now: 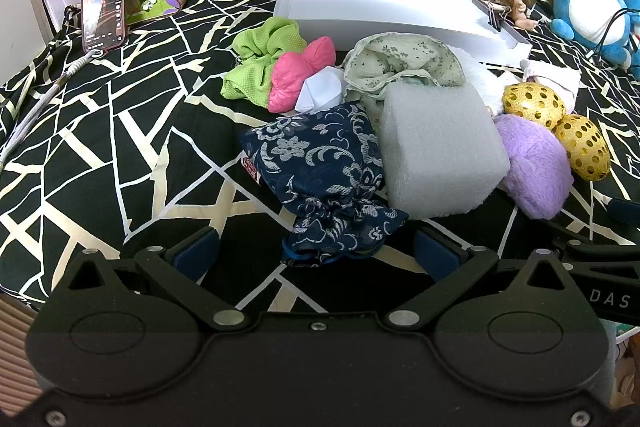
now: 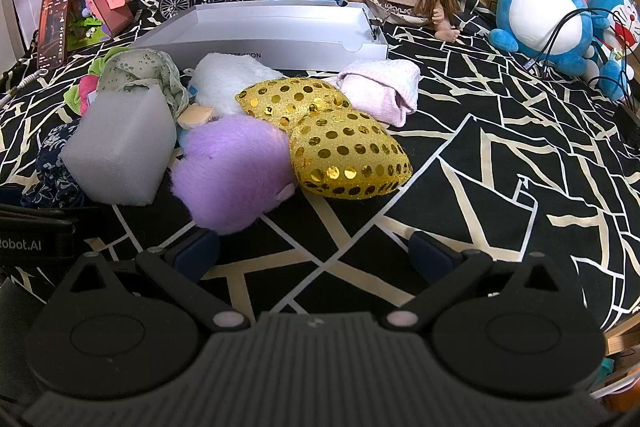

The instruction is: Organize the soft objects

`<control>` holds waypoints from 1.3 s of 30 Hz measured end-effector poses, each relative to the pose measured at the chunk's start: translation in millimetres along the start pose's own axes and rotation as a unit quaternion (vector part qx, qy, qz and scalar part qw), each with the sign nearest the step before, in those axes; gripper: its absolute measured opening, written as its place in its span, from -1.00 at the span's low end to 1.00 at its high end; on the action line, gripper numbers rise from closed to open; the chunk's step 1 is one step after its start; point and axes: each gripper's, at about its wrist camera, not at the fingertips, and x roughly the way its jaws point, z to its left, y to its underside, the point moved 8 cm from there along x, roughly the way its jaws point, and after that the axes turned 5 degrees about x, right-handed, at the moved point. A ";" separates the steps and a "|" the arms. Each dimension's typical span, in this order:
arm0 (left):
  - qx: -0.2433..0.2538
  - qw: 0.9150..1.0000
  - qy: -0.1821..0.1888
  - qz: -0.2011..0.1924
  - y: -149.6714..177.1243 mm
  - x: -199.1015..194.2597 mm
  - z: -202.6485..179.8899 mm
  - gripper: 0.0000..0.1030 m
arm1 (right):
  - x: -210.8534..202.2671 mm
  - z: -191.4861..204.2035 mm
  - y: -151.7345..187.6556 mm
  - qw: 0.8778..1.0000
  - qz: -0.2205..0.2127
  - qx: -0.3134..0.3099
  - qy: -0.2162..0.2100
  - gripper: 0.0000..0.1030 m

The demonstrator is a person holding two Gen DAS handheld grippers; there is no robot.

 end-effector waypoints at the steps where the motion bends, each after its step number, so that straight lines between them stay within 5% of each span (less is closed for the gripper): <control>1: 0.000 1.000 0.000 0.000 0.0 0.0 -0.1 1.00 | 0.0 0.2 -0.1 1.000 0.000 0.000 0.000 1.00; 39: 0.019 0.999 0.011 -0.033 4.2 -1.9 1.1 1.00 | -3.3 -1.7 4.1 1.000 -0.029 0.001 -0.011 1.00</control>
